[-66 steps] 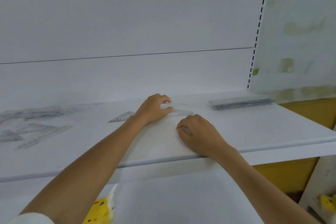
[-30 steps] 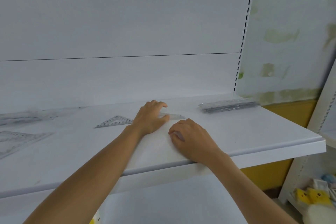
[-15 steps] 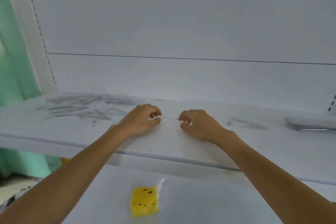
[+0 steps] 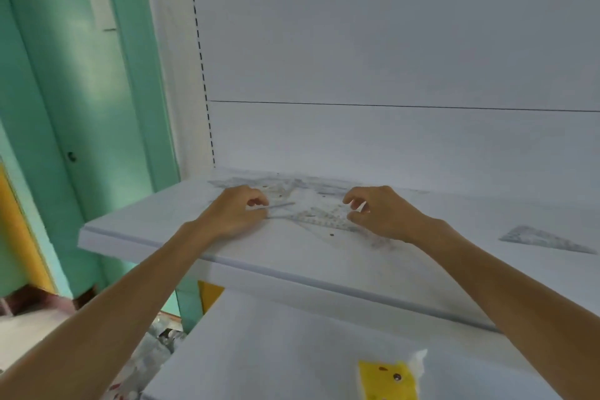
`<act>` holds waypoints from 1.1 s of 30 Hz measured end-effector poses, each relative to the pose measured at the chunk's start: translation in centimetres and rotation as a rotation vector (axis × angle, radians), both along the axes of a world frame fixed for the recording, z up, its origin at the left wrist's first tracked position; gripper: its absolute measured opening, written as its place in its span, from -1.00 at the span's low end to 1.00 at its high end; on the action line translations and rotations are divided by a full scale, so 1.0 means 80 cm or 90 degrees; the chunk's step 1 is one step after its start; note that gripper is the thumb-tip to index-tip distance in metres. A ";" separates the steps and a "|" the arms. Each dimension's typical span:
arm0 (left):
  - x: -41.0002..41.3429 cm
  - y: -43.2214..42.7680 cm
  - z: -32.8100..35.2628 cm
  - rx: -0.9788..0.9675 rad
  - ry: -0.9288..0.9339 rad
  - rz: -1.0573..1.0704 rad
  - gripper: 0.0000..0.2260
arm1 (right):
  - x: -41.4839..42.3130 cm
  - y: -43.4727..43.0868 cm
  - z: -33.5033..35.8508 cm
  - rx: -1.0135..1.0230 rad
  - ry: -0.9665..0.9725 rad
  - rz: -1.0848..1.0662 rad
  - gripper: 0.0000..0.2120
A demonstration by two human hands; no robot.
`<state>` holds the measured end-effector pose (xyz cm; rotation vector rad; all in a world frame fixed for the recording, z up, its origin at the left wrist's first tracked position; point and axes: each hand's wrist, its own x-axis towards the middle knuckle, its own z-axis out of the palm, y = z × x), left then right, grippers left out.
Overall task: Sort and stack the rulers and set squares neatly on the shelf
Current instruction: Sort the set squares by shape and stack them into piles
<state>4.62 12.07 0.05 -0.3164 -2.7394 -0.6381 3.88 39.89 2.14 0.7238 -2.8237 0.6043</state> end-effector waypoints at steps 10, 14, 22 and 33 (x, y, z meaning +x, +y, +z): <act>-0.043 -0.065 -0.006 -0.028 -0.029 -0.005 -0.68 | -0.042 -0.081 -0.001 0.150 -0.062 -0.053 -0.59; -0.048 -0.058 -0.009 -0.062 -0.033 -0.039 -0.66 | -0.050 -0.090 -0.005 0.131 -0.056 -0.042 -0.62; -0.048 -0.055 -0.010 -0.105 0.051 -0.072 -0.77 | -0.049 -0.095 -0.014 0.131 0.044 -0.047 -0.68; -0.037 -0.054 -0.014 0.000 0.022 -0.001 -0.67 | -0.028 -0.113 -0.029 0.308 0.231 -0.069 -0.77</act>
